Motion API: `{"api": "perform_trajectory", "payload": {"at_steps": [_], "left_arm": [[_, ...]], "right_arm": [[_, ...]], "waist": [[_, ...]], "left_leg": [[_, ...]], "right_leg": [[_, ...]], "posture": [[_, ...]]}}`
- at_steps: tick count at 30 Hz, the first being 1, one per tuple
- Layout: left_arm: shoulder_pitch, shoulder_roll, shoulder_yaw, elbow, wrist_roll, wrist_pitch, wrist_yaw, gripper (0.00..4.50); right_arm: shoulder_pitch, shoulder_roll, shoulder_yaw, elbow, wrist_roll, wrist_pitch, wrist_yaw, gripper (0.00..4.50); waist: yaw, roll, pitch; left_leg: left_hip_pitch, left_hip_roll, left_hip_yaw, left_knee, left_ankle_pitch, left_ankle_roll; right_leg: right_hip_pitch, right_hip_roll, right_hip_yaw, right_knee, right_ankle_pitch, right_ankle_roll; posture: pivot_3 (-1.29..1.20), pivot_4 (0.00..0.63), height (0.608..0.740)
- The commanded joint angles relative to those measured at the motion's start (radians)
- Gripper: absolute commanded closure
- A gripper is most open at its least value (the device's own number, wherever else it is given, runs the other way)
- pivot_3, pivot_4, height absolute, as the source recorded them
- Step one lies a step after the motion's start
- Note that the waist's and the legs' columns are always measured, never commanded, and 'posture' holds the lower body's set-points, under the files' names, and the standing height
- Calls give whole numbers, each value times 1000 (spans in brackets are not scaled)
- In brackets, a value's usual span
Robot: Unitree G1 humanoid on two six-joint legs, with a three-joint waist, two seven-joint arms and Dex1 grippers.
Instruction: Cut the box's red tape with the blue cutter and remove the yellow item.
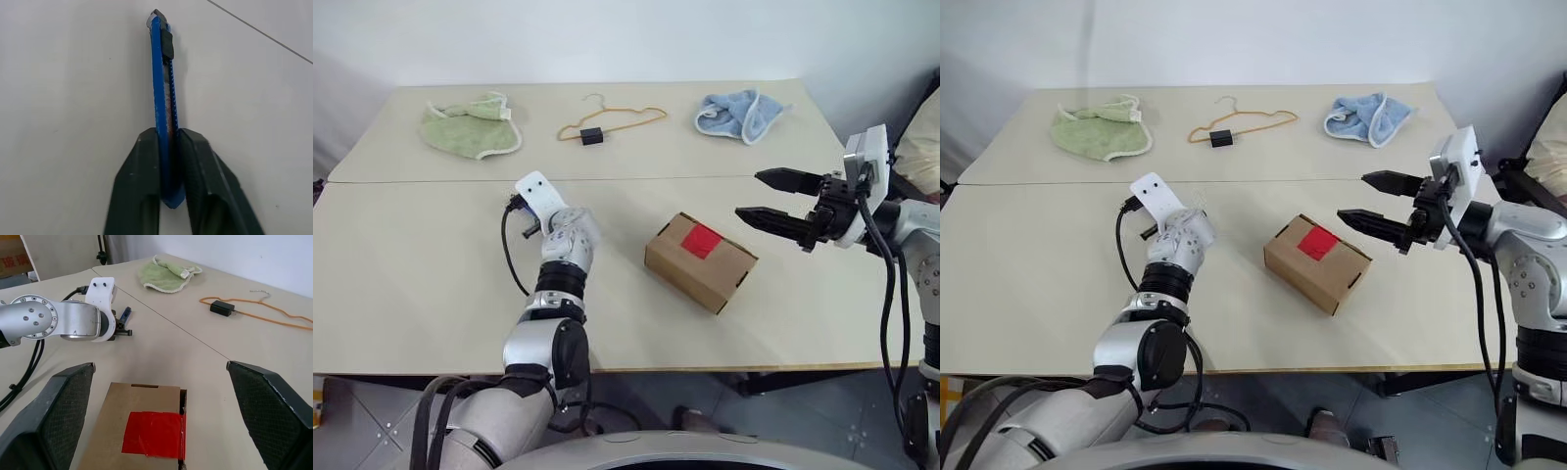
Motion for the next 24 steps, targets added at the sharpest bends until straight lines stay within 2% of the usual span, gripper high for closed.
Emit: {"api": "perform_trajectory", "payload": {"at_steps": [1,7,11,13,15,18,22,24], "left_arm": [[64,10,38,16,-28,60,15,4205],[102,26,62,-85,-73,129,-25,4205],[146,50,50,-241,-138,276,-145,4205],[181,85,36,-349,-193,445,-235,4205],[205,106,34,-421,-228,543,-288,4205],[206,184,85,-507,-487,907,-555,4205],[239,288,21,-610,-605,1188,-789,4205],[298,361,-60,-647,-692,1261,-906,4205]], "right_arm": [[2,-18,-17,-28,6,-9,-4,0],[14,-18,-19,-31,4,-10,-10,0],[23,-21,-25,-33,6,-10,-13,0],[28,-23,-29,-34,7,-9,-16,0],[29,-25,-31,-33,7,-8,-17,0],[44,-26,-36,-33,8,-11,-18,0],[50,-24,-36,-34,12,-10,-25,0],[47,-18,-30,-32,11,-11,-32,0]], "waist": [[-1,0,0],[-1,1,0],[-5,1,-1],[-4,1,-1],[-5,1,-1],[-2,1,-1],[9,0,0],[7,-1,1]], "left_leg": [[0,0,0,0,0,0],[1,0,1,0,0,0],[3,0,2,0,0,0],[4,0,2,0,0,-1],[5,0,3,0,0,-1],[5,0,3,0,0,-1],[2,0,1,1,0,0],[-1,-1,-1,2,0,0]], "right_leg": [[0,0,0,0,0,0],[0,0,1,1,0,0],[0,0,2,2,0,0],[1,0,3,3,0,0],[1,0,4,5,0,-1],[1,0,4,5,0,-1],[-1,0,4,6,0,-1],[-2,0,3,6,0,-1]], "posture": [[0,150,740],[0,150,740],[0,150,740],[0,150,740],[0,150,740],[0,150,740],[0,150,740],[0,150,740]]}}
